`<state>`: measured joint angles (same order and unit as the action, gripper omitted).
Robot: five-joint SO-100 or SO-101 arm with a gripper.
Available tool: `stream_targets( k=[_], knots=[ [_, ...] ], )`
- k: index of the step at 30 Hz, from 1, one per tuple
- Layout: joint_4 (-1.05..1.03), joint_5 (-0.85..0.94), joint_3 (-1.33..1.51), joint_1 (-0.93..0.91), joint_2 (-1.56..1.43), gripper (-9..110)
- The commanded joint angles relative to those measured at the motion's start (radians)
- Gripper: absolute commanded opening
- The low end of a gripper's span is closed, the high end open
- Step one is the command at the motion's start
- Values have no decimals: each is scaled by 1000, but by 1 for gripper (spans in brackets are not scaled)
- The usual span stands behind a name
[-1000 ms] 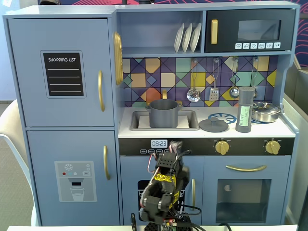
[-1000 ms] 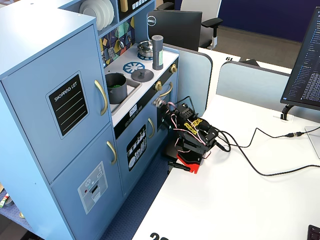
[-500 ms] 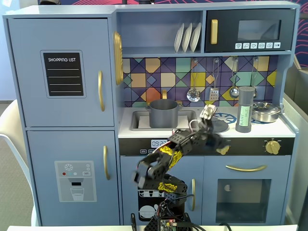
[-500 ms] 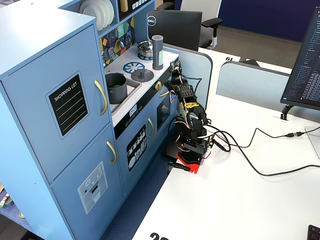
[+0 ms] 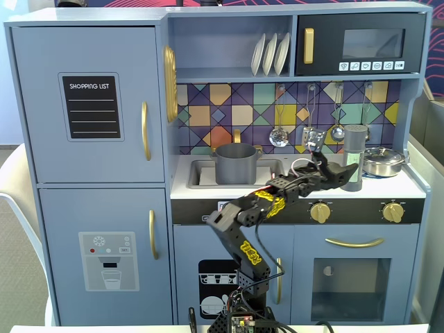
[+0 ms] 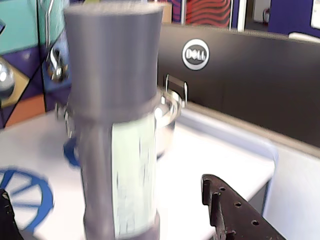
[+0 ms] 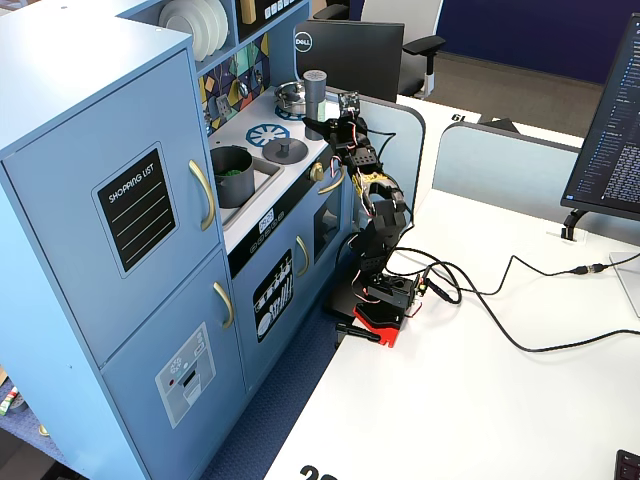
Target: Put salt in the gray recipient
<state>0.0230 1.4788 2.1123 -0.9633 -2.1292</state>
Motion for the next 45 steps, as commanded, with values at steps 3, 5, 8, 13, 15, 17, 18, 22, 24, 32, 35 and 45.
stream_targets(
  k=[3,5,8,13,15,17,18,22,24,32,35,45],
  knots=[
    [84,8,-184,14,135,54],
    [112,15,-218,20,186,53],
    [141,25,-284,28,270,51],
    [143,34,-414,35,407,50],
    [143,34,-465,40,454,49],
    [143,35,-514,43,497,48],
    [143,37,-535,43,517,47],
    [138,32,-620,48,588,45],
    [127,29,-660,55,615,44],
    [80,120,-741,80,664,0],
    [114,77,-746,83,627,0],
    [-318,-368,-733,204,204,0]
  ],
)
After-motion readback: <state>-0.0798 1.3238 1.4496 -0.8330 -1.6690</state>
